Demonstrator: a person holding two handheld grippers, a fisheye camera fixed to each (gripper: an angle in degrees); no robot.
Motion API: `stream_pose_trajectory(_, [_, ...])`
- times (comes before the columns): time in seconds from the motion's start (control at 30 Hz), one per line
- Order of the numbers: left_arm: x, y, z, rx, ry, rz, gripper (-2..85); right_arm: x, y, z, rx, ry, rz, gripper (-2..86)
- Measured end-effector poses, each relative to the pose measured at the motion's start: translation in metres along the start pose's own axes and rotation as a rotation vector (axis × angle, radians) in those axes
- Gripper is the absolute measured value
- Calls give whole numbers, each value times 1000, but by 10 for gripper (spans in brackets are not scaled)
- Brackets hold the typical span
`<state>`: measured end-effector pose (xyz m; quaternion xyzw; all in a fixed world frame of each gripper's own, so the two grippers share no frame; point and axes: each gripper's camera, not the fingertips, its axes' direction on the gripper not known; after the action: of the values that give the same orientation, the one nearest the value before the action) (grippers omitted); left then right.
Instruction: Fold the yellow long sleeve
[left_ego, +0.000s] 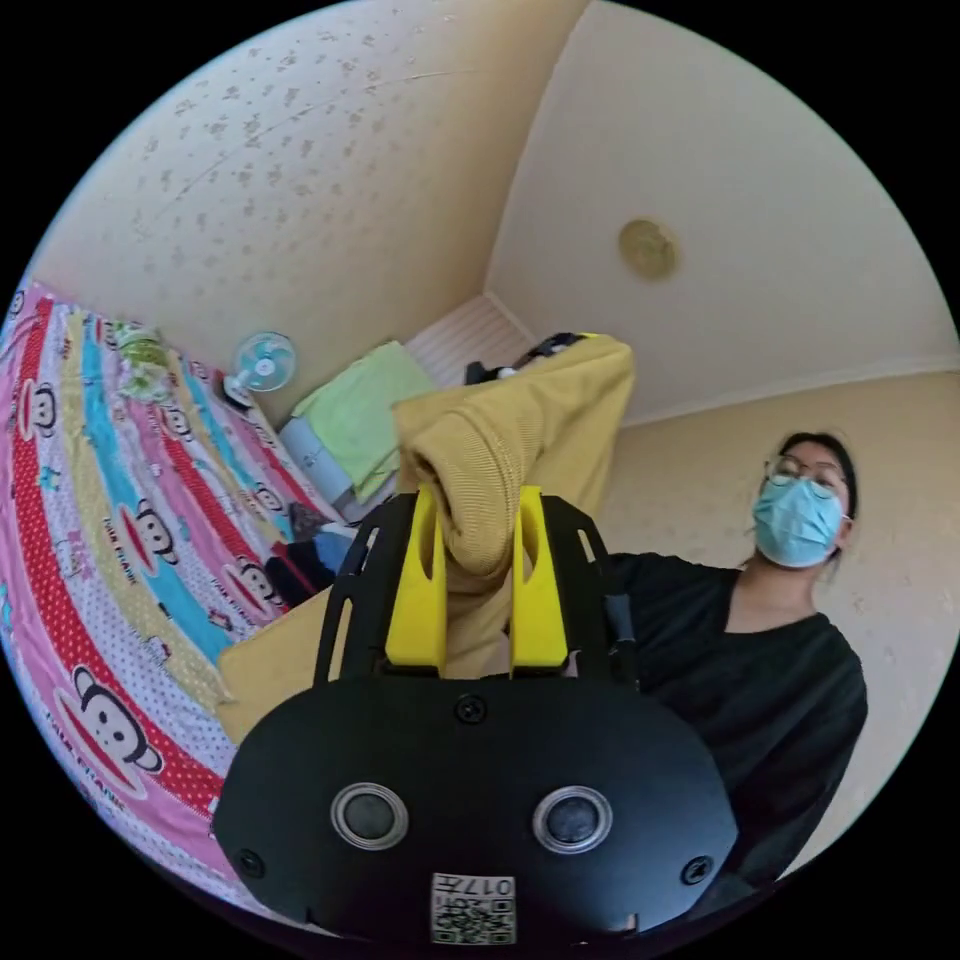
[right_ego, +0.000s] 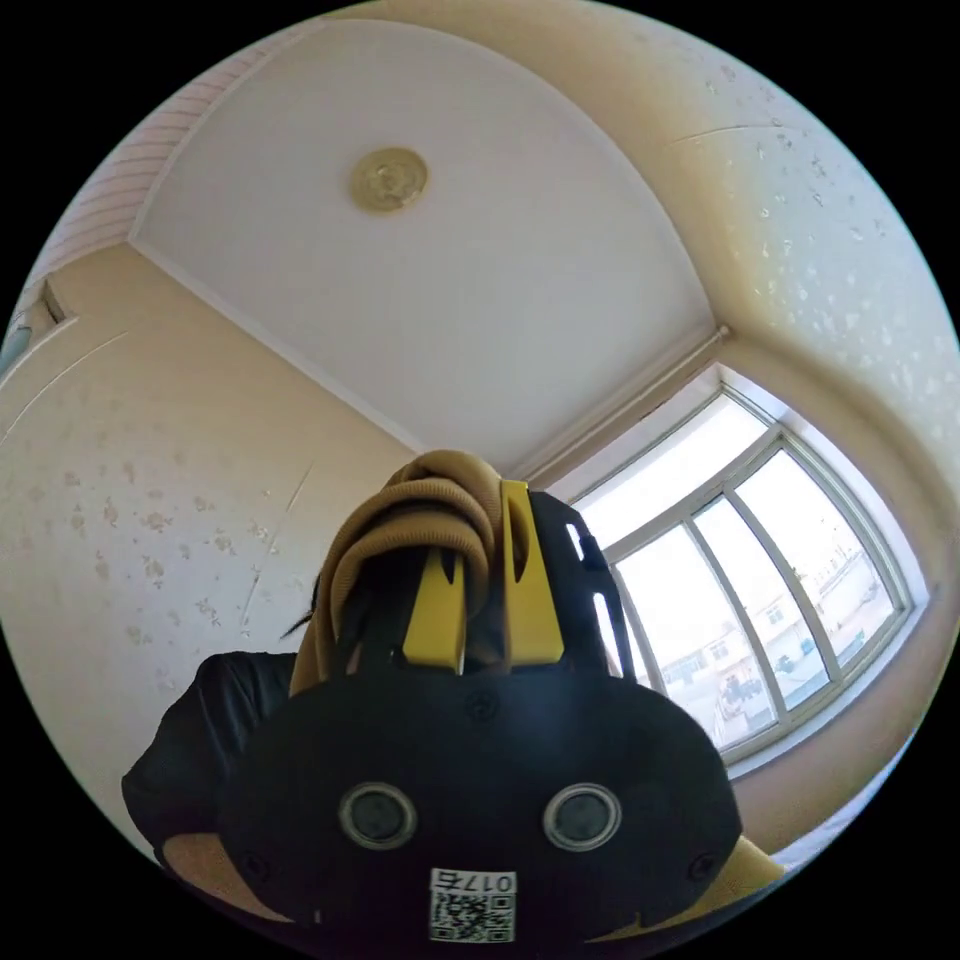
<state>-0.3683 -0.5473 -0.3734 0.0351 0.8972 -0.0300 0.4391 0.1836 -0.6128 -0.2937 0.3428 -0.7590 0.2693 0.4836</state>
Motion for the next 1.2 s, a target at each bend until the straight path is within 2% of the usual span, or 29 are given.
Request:
stream_pose_trajectory(0.07, [15,3,-6,55,198,64,69,6,-11,-27,-145,349,76,79])
stream_pose_trajectory(0.1, [24,4,-9,112,310,92,66,6,-12,-34,-188,462,84,79])
stream_pose_trajectory(0.17, [36,2,-14,198,360,103,64,1,-2,-59,-388,953,67,84])
stream_pose_trajectory(0.27, [54,-4,-21,263,278,118,63,9,43,-92,-650,1417,148,102])
stream_pose_trajectory(0.33, [80,-10,-15,197,62,168,62,10,78,-112,-698,1530,215,106])
stream_pose_trajectory(0.37, [86,-10,-12,185,11,181,62,10,102,-123,-720,1581,263,107])
stream_pose_trajectory(0.43, [106,-11,2,159,-153,226,62,5,138,-136,-702,1608,317,106])
stream_pose_trajectory(0.53, [118,-16,21,169,-259,247,62,-12,189,-126,-591,1491,301,101])
stream_pose_trajectory(0.67, [128,-21,61,140,-457,235,62,-35,242,-45,-511,1174,137,114])
stream_pose_trajectory(0.73, [135,-20,90,111,-642,251,62,-42,259,-1,-511,1079,82,122])
stream_pose_trajectory(0.83, [130,-18,109,125,-765,166,61,-47,288,63,-576,1133,15,134])
stream_pose_trajectory(0.97, [118,-15,94,223,-685,7,62,-41,335,111,-730,1345,-113,143])
stream_pose_trajectory(1.03, [114,-8,76,319,-600,-95,63,-39,349,125,-786,1335,-102,148])
stream_pose_trajectory(1.2, [110,0,71,366,-373,-173,64,-49,392,155,-793,1377,-254,199])
